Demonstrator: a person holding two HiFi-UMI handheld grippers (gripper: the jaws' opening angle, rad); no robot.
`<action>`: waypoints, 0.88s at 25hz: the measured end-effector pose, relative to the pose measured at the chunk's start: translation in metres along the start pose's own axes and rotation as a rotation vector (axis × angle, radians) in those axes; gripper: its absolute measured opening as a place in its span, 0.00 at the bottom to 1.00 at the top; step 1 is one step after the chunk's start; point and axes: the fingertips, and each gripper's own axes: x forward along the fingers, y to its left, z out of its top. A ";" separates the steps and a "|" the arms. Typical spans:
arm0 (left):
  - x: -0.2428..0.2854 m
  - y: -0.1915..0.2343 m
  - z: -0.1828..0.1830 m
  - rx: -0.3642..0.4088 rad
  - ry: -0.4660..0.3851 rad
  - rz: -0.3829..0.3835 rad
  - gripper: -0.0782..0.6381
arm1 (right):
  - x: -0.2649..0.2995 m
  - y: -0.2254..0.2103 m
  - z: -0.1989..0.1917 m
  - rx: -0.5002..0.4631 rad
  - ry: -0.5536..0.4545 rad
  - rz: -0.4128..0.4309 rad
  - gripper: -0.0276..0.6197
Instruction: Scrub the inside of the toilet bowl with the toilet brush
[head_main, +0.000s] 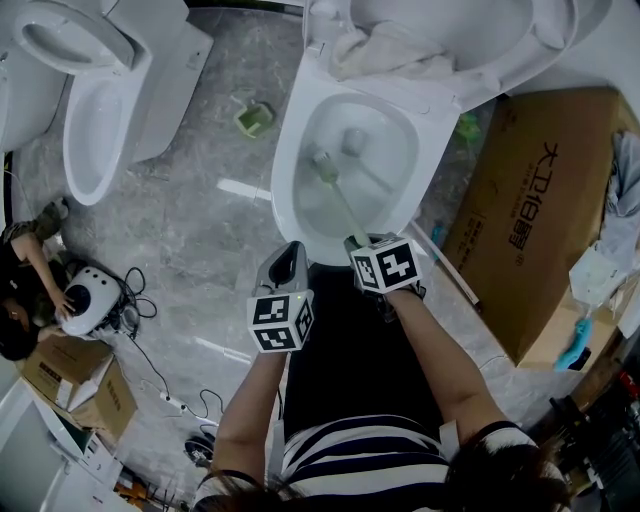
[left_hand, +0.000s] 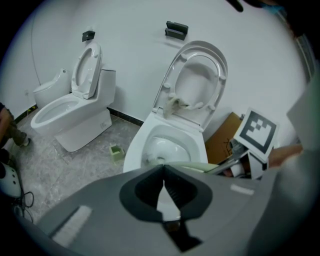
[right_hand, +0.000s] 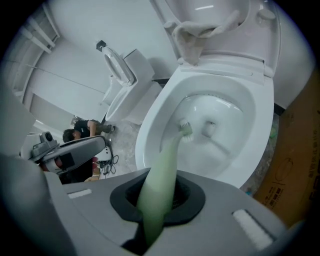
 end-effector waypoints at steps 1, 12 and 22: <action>0.001 0.000 0.001 0.000 -0.003 0.000 0.11 | 0.000 -0.003 0.002 0.001 -0.006 -0.002 0.08; 0.005 0.001 0.020 -0.008 -0.036 0.008 0.11 | -0.020 -0.016 0.030 -0.033 -0.119 -0.047 0.08; 0.006 -0.004 0.020 -0.007 -0.045 0.006 0.11 | -0.020 -0.026 0.052 -0.116 -0.111 -0.092 0.08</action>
